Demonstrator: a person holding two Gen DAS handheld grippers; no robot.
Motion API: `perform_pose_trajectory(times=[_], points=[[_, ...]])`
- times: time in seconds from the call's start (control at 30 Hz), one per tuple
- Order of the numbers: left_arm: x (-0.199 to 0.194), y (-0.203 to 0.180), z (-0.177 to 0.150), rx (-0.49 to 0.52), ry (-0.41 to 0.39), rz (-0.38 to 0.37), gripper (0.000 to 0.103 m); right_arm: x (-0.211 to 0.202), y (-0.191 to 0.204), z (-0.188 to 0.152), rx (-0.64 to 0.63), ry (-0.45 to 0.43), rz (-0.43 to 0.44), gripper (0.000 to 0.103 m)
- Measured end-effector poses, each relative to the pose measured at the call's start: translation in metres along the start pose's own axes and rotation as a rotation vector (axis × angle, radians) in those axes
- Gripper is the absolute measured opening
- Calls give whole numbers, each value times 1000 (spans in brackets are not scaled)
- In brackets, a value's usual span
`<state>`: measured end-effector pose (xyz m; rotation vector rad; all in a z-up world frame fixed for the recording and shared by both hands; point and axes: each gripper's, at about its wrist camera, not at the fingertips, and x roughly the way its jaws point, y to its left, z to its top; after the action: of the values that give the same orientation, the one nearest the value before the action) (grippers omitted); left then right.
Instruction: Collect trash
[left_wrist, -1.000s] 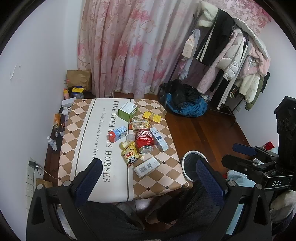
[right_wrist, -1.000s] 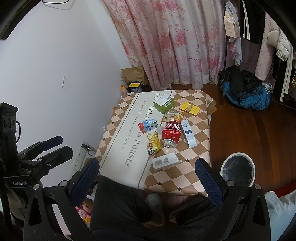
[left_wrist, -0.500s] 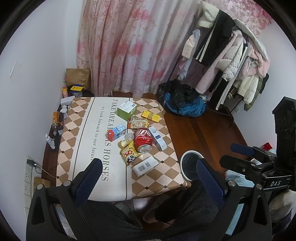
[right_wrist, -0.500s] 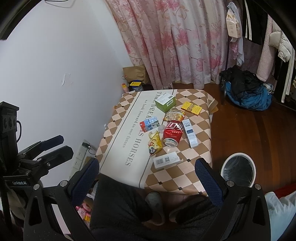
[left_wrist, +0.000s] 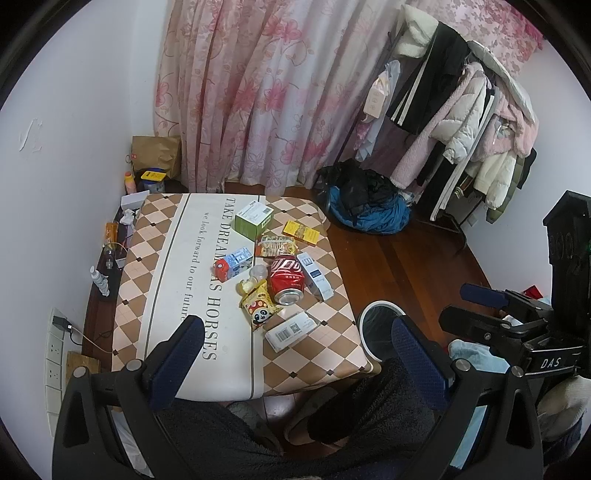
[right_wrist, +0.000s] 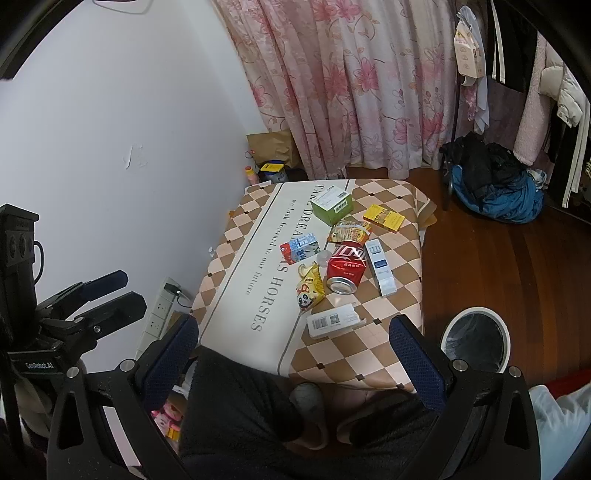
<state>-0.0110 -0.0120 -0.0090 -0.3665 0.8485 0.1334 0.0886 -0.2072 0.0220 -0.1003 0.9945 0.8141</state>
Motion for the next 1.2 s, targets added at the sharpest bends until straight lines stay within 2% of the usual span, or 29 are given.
perform_pose_trajectory(times=[1.2], points=[[-1, 1, -1, -4, -1, -4, 103, 2, 7, 1, -7, 2, 3, 103]])
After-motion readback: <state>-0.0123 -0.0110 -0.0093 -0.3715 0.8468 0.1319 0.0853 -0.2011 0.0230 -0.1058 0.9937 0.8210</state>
